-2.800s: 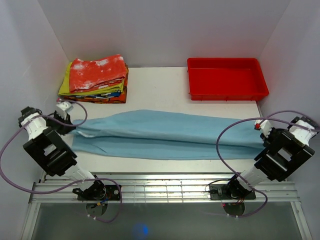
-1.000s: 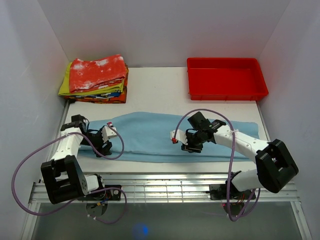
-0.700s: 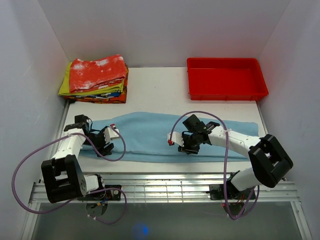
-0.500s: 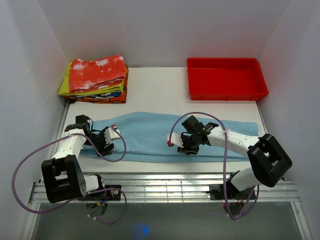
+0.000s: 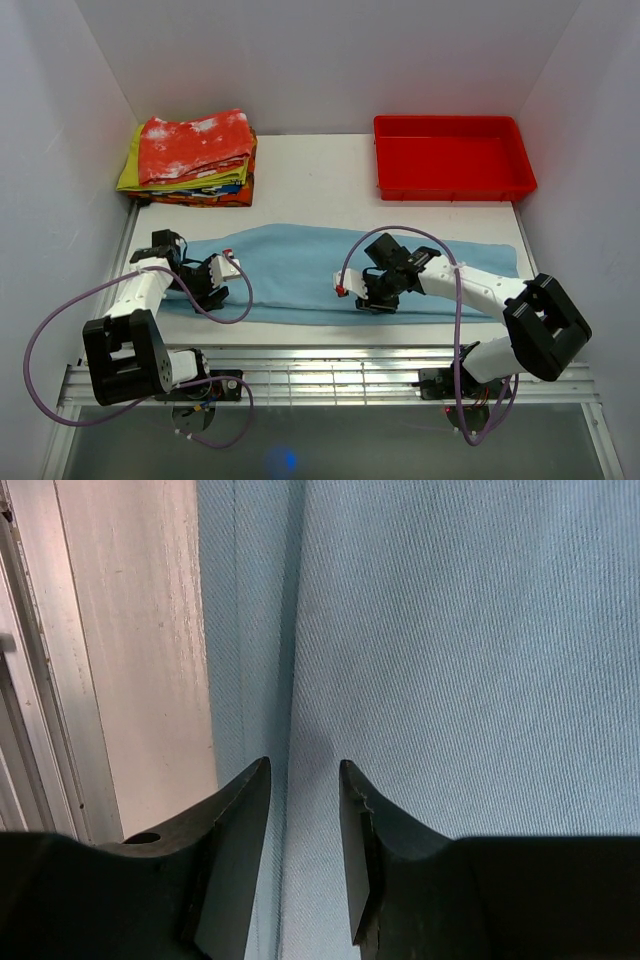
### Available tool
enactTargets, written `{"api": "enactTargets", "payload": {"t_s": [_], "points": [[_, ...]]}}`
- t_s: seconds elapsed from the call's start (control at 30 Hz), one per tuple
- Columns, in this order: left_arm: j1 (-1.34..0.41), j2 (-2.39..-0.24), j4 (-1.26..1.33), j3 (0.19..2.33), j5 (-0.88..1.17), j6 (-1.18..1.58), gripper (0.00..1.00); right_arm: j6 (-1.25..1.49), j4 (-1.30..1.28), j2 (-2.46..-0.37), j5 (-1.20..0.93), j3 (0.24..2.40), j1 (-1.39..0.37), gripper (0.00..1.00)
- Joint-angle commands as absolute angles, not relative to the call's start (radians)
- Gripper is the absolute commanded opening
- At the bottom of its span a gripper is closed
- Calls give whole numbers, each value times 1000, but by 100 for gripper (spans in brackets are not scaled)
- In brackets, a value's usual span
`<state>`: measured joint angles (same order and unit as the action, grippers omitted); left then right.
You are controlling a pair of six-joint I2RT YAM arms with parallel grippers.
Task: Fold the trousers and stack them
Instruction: Fold the trousers
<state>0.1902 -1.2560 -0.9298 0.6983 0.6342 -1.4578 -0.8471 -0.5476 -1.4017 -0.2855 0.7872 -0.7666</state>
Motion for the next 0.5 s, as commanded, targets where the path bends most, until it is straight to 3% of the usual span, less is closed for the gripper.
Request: {"api": "enactTargets", "payload": {"t_s": [0.0,0.3,0.47], "points": [[181,-1261,-922,715,647,-1460,69,-862,-563,-1391,-299,764,-773,40],[175,-1281,-894,715,637,-1454,64,-868,-519,-1417,-253,733,-778,38],[160,-1293,-884,719,630,-1450,61,-864,-503,-1424,-230,732,-778,13]]}}
